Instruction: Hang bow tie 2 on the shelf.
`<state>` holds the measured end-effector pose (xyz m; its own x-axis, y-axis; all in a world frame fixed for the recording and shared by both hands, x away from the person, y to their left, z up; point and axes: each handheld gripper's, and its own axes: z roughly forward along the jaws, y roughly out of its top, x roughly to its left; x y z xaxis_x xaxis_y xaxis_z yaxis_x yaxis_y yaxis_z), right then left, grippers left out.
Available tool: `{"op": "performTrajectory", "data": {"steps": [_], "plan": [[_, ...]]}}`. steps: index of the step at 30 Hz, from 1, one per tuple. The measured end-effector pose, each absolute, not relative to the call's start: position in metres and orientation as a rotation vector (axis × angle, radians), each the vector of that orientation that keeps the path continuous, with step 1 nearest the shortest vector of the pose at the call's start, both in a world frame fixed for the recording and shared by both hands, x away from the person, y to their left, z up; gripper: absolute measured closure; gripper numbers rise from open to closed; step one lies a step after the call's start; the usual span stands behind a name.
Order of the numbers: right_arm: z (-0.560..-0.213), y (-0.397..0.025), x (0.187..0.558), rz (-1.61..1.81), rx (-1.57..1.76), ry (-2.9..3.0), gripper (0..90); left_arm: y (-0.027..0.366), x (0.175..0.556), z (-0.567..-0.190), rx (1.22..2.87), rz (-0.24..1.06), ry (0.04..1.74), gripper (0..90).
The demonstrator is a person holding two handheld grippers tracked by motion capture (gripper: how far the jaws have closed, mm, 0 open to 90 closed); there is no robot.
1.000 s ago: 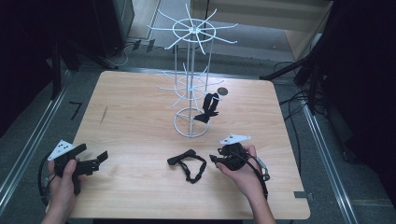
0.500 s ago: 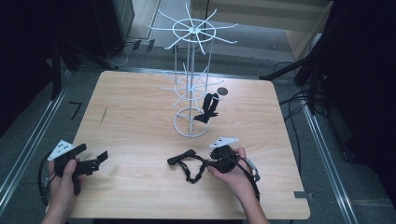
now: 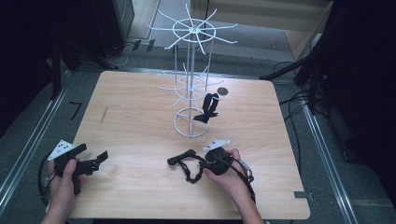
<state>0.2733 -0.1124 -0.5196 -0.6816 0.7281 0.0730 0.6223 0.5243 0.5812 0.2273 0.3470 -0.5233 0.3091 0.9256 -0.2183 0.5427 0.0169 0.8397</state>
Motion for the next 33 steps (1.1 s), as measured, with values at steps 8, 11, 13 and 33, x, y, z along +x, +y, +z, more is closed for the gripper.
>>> {"op": "performTrajectory", "data": {"steps": [8, 11, 13, 33], "plan": [[-0.52, -0.111, 0.272, 0.885, 1.149, 2.602, 77.3, 0.347, 0.228, -0.523, 1.653, 0.516, 1.352, 0.0], [-0.519, -0.109, 0.271, 0.89, 1.147, 2.62, 83.7, 0.347, 0.228, -0.523, 1.651, 0.518, 1.353, 0.0], [-0.519, -0.108, 0.271, 0.895, 1.126, 2.625, 87.4, 0.347, 0.228, -0.523, 1.651, 0.518, 1.353, 0.0], [-0.496, -0.109, 0.263, 0.964, 0.994, 2.484, 90.0, 0.347, 0.228, -0.523, 1.651, 0.518, 1.352, 0.0]]}}
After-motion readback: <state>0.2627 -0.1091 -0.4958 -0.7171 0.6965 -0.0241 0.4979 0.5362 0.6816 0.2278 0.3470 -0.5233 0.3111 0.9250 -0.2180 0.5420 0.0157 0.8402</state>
